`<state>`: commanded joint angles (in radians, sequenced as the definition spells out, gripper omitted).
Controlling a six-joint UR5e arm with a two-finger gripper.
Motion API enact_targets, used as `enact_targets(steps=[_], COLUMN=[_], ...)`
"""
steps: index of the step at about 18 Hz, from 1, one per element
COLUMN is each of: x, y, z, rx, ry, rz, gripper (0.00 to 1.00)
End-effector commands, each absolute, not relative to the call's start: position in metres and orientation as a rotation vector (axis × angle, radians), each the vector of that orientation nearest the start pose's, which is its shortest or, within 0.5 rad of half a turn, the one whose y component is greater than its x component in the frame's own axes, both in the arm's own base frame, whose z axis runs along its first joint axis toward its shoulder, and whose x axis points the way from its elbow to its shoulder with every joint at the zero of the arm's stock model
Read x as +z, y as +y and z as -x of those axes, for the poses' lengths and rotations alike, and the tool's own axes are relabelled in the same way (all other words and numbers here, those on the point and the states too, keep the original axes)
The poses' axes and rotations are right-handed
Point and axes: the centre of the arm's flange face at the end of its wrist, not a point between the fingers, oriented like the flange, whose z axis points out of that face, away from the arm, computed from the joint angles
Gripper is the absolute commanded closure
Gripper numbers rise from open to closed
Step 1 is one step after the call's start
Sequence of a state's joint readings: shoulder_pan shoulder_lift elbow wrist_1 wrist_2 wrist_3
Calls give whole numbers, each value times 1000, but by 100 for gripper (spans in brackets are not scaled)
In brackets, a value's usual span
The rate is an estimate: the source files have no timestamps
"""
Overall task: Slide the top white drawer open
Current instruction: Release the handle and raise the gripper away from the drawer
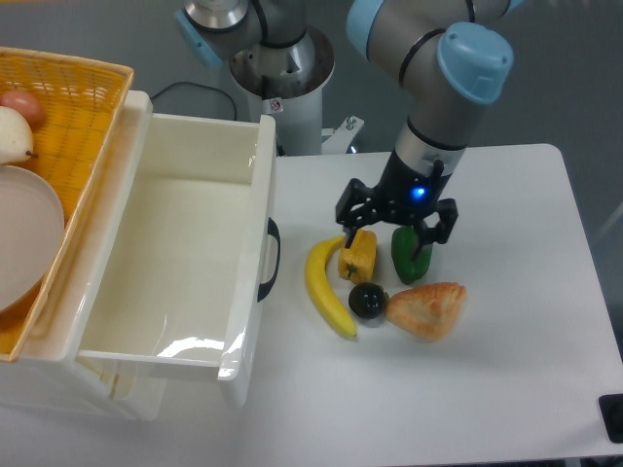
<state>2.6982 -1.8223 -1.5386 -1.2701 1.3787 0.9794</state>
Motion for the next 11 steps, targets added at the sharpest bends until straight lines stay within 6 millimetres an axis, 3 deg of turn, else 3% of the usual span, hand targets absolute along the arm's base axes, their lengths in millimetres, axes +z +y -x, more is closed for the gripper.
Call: enact_targets(steps=[4, 8, 11], x=[379, 359, 360], y=[378, 365, 354], z=[488, 507, 517], rx=[20, 20, 24], ry=[270, 423, 508], rz=[3027, 3096, 3084], gripper=[0, 0, 0])
